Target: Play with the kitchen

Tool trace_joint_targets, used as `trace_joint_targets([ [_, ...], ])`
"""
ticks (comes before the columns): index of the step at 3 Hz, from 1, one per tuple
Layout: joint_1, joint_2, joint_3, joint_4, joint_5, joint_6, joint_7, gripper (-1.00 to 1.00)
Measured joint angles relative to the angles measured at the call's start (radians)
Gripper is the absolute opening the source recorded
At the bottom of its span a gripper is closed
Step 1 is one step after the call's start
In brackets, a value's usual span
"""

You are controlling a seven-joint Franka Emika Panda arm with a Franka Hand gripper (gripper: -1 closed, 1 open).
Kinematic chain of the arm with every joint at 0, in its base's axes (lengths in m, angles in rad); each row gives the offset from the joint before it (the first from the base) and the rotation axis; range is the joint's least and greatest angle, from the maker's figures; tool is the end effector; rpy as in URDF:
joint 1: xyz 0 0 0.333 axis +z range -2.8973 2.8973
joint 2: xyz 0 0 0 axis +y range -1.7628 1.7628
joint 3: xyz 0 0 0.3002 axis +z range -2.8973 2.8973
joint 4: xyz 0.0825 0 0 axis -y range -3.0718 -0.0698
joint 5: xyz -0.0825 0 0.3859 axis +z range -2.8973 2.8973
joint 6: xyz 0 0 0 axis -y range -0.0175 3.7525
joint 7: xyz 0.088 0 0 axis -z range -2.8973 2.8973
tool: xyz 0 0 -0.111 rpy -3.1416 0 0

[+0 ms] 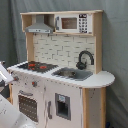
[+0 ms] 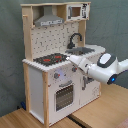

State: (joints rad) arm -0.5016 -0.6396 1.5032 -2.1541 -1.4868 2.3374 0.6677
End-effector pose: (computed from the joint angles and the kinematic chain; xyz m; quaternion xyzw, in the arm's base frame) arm 0.2705 0.4947 0.4295 0.4530 0.4935 0.5131 0.5366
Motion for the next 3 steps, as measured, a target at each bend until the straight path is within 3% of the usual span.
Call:
trace_joint_targets([
  [3, 0.134, -0.003, -0.183, -0.014, 0.000, -0.005, -0.232, 1.00],
])
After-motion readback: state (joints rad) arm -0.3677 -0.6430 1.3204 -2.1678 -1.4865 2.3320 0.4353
